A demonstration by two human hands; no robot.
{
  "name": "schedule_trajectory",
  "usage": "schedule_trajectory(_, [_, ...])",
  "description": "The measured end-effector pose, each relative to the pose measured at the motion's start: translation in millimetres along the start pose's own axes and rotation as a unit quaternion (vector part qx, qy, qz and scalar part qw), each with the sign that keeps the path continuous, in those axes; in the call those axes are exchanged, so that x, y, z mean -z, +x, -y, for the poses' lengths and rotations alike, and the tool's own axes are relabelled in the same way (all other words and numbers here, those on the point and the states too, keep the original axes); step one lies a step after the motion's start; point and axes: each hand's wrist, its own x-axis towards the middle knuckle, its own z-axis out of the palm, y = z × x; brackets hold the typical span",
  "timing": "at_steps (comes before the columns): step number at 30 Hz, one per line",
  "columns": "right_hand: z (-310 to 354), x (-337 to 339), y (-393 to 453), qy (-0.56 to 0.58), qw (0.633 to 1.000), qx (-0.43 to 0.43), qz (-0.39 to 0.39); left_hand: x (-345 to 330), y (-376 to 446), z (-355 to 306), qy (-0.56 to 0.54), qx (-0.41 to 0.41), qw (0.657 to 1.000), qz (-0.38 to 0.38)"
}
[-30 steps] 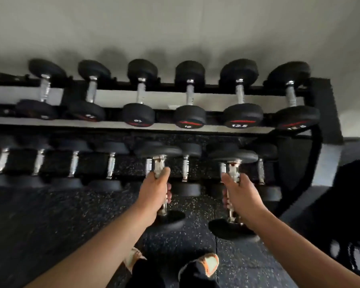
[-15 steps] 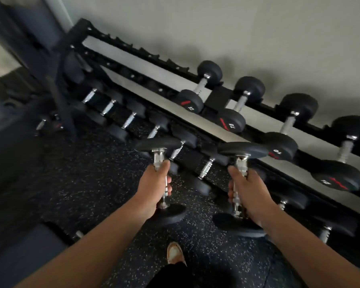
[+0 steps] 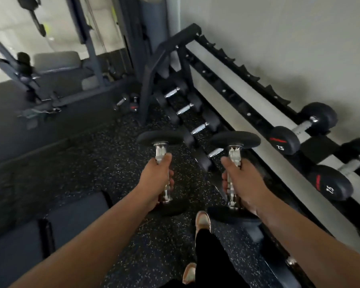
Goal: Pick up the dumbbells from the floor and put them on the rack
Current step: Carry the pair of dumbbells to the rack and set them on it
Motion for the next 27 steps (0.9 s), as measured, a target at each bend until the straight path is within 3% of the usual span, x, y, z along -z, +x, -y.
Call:
schedule_trajectory(11, [63,-97,147,-0.032,0.993,0.016,0.111,53,110,-66,-0.060,0.014,0.995,-0.081])
schedule_trajectory(27, [169,-218,319,-0.062,0.987,0.010,0.147,119,289,-165,-0.098,0.041,0.991,-0.085])
